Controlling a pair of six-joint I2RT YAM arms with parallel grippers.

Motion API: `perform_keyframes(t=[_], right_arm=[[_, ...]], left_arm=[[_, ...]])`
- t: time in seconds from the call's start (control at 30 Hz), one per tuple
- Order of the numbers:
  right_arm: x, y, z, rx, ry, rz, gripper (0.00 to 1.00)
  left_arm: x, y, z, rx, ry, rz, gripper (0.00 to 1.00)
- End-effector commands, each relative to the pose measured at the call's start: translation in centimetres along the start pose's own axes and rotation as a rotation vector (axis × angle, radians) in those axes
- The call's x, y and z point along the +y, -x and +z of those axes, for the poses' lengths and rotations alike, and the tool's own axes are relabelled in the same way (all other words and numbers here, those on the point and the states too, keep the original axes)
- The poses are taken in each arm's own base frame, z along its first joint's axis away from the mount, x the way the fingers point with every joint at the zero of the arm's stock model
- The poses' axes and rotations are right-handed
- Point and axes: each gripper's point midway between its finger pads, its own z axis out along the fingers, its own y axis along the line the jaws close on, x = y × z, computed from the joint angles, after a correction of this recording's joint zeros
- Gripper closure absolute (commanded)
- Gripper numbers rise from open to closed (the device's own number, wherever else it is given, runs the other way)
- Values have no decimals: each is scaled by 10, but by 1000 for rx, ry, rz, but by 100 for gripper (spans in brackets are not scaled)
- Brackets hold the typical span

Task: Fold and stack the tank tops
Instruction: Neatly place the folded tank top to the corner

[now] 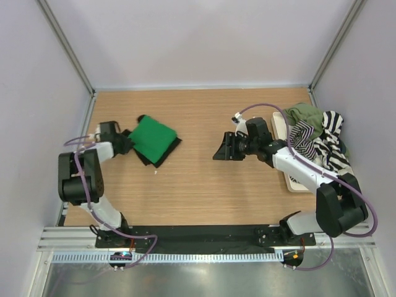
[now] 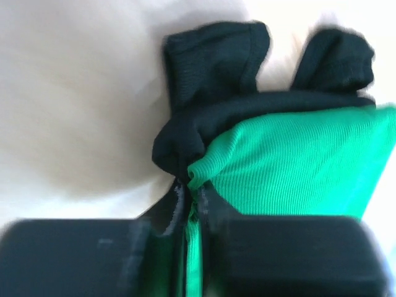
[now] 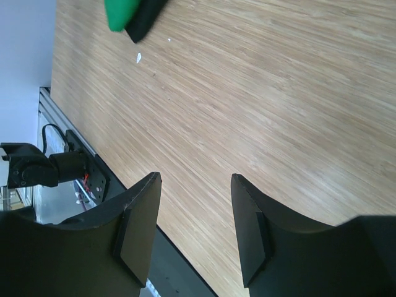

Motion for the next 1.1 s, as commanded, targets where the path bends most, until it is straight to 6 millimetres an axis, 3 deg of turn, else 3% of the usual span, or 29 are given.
perform_keyframes(t=[0.0, 0.03, 0.1, 0.13, 0.2, 0.23, 0.3, 0.37, 0.4, 0.43, 0.57, 0.6, 0.63, 0.67, 0.7, 0.73, 0.8, 0.87, 0.97, 1.07], right_arm=[[6, 7, -10, -52, 24, -32, 45], [7, 8, -11, -59, 27, -31, 45], [5, 9, -14, -81, 17, -32, 44], [5, 9, -15, -89, 14, -32, 44], [3, 10, -17, -103, 7, -29, 43], [4, 10, -18, -108, 9, -28, 43], [2, 8, -20, -112, 1, -23, 43], [1, 7, -26, -139, -13, -34, 42], [-4, 10, -30, -167, -46, -39, 41], [-4, 15, -37, -207, -71, -54, 40], [-31, 23, -61, -348, -238, -59, 35], [-34, 24, -64, -379, -258, -61, 34], [-37, 26, -71, -421, -277, -67, 33], [-28, 35, -80, -490, -245, -115, 32], [-36, 25, -79, -496, -255, -121, 32], [-37, 24, -82, -527, -253, -123, 32], [-38, 23, -90, -590, -245, -135, 30], [-51, 17, -94, -611, -297, -125, 29], [-85, -8, -88, -614, -376, -106, 29], [-79, -7, -92, -647, -342, -125, 1]], left_arm=[[64, 56, -32, -163, 93, -167, 88], [85, 70, -42, -191, 106, -239, 60], [96, 77, -70, -253, 99, -272, 37], [100, 85, -83, -306, 126, -256, 18], [101, 81, -102, -313, 150, -233, 2], [91, 88, -120, -353, 115, -210, 1], [85, 82, -137, -340, 103, -191, 1], [65, 78, -161, -356, 26, -158, 0], [61, 71, -167, -346, 9, -143, 0], [46, 67, -181, -367, -58, -109, 0], [-2, 29, -202, -282, -263, 41, 0], [-8, 23, -204, -279, -279, 79, 0], [-19, 5, -205, -242, -310, 137, 0], [-24, -3, -205, -237, -319, 169, 1], [-20, -5, -199, -269, -291, 202, 0], [-28, -29, -198, -227, -316, 273, 0], [-19, -44, -185, -234, -269, 352, 1], [-18, -63, -181, -244, -265, 467, 0], [-20, -91, -178, -205, -341, 625, 0], [-23, -103, -172, -234, -439, 702, 0]])
